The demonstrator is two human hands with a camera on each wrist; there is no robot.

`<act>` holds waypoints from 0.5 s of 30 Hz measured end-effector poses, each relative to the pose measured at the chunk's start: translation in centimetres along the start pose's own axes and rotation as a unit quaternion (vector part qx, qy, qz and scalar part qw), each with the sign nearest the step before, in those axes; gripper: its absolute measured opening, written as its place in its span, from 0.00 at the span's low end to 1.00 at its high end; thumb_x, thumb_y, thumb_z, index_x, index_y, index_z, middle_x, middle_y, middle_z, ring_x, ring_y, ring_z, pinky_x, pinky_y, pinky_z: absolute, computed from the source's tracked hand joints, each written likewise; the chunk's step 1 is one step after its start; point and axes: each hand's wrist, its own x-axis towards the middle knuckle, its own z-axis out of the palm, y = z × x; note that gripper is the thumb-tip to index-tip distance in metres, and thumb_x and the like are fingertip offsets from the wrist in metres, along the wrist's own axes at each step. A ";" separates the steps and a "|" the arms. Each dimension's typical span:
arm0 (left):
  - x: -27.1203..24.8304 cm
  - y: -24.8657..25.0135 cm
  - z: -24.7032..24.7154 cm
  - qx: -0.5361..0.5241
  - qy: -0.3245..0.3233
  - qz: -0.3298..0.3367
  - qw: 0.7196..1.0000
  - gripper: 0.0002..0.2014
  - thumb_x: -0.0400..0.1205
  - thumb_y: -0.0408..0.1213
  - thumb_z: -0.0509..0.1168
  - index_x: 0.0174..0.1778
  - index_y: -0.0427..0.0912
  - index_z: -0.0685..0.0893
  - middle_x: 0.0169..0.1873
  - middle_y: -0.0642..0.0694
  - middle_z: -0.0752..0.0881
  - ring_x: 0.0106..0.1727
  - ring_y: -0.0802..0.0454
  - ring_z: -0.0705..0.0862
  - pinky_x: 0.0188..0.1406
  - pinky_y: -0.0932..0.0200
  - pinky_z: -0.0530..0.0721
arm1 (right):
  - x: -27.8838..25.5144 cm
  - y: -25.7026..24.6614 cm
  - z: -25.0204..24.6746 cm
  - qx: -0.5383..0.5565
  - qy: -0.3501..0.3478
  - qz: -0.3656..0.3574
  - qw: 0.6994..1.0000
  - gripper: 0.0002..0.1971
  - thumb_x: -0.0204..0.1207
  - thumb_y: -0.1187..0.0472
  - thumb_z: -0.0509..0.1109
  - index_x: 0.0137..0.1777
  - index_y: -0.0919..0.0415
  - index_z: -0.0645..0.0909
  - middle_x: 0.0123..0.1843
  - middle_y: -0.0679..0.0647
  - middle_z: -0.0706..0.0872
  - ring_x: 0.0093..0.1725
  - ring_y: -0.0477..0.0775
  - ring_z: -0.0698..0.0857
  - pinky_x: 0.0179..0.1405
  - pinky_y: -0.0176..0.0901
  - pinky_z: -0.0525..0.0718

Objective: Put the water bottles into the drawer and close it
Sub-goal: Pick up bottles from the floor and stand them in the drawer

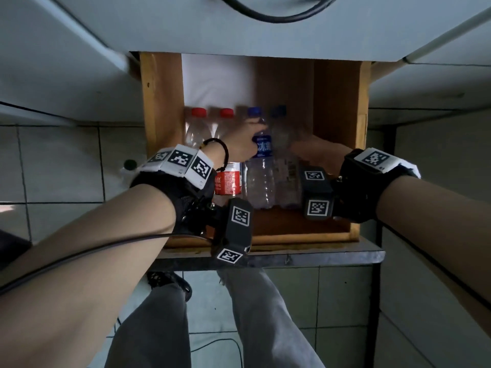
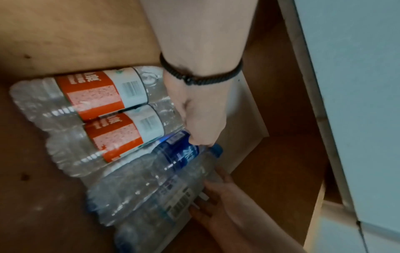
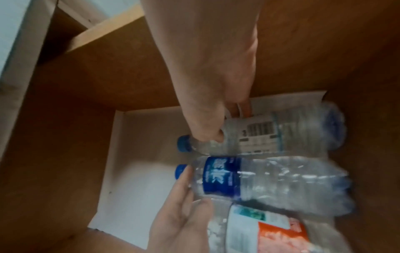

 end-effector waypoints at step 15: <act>-1.9 -1.3 0.0 -0.016 -0.007 -0.012 1.000 0.27 0.83 0.23 0.57 0.79 0.43 0.68 0.85 0.50 0.45 0.85 0.49 0.49 0.75 0.65 0.59 | -0.5 1.4 1.1 0.041 0.002 0.055 0.998 0.31 0.78 0.71 0.62 0.81 0.55 0.60 0.64 0.60 0.78 0.42 0.50 0.82 0.23 0.36 0.84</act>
